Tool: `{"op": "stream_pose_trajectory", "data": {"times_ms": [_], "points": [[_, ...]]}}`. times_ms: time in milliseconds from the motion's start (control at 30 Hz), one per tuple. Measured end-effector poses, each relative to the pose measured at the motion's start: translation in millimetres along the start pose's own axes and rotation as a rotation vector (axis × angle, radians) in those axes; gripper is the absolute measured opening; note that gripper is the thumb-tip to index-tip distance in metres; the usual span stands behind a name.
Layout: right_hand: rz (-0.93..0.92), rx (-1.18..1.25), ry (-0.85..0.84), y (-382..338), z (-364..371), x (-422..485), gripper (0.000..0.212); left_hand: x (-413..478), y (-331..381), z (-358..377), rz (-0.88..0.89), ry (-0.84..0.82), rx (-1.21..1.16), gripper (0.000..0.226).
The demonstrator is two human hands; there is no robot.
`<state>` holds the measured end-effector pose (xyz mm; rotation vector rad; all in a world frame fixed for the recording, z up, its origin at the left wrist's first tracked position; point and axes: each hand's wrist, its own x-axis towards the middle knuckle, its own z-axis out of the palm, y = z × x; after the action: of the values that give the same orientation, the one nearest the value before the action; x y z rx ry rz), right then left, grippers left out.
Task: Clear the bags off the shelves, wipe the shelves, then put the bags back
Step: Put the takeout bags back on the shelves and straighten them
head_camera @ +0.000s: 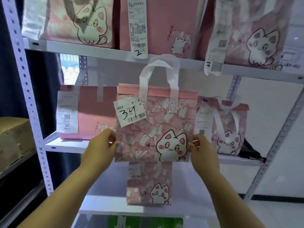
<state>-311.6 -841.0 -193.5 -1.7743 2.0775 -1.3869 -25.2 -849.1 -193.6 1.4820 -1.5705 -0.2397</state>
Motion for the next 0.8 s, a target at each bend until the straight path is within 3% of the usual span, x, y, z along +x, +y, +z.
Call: {"op": "stream_pose_trajectory", "data": {"times_ms": [500, 800], "points": [[0.18, -0.032, 0.021, 25, 54, 52, 0.015, 71, -30, 70, 0.02, -0.093, -0.032, 0.005], [0.176, -0.021, -0.077, 25, 60, 61, 0.019, 87, -34, 84, 0.058, -0.111, -0.047, 0.017]]}}
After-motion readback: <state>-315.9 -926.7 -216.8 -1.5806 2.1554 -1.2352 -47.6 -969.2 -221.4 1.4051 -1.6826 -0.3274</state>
